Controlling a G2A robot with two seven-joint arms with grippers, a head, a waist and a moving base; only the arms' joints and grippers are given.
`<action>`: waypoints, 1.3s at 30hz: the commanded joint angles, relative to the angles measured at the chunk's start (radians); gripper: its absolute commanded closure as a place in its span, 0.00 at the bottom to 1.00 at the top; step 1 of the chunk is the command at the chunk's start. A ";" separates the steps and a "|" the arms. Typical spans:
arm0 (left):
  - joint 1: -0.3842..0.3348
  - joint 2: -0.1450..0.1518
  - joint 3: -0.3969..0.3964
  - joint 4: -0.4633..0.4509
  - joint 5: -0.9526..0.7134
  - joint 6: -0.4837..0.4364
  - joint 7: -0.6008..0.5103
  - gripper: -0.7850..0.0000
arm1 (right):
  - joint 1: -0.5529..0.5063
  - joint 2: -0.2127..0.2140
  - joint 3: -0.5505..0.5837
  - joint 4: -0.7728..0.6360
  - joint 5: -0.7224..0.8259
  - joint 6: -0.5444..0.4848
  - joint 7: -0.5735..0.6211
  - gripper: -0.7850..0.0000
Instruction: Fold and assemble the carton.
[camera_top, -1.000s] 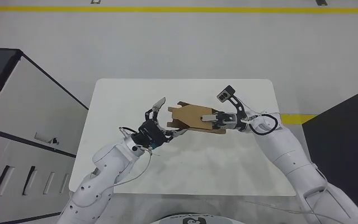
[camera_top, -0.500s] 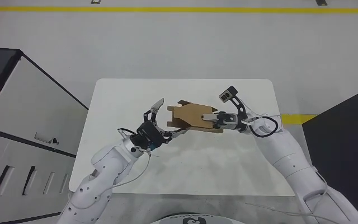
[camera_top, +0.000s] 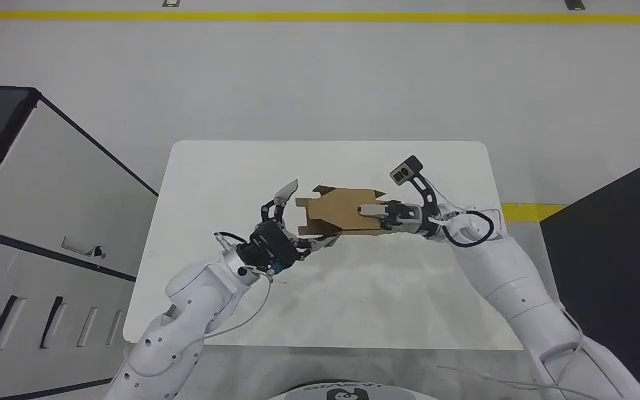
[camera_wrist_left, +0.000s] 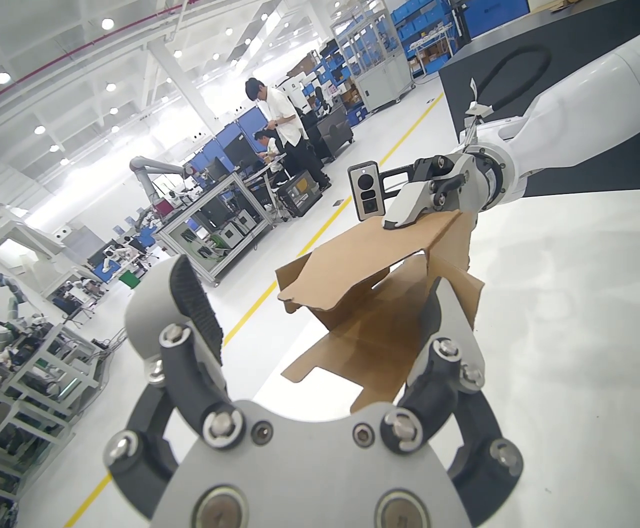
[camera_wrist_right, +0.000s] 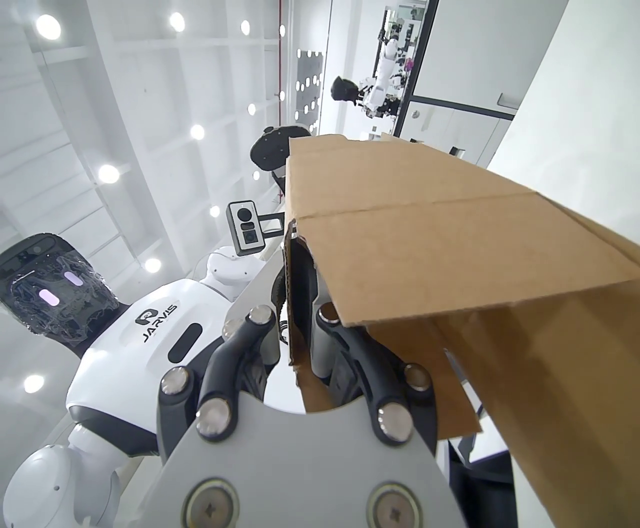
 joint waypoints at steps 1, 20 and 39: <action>-0.001 0.000 0.004 0.000 0.004 0.003 -0.003 0.00 | 0.000 -0.002 0.000 0.000 0.003 0.001 0.002 1.00; 0.018 0.004 -0.008 -0.017 0.005 0.012 -0.002 0.00 | -0.018 -0.009 0.028 0.010 -0.001 0.004 -0.006 1.00; -0.012 0.001 0.041 -0.012 0.021 -0.008 -0.013 0.00 | -0.020 -0.019 0.039 0.012 -0.015 0.025 -0.033 1.00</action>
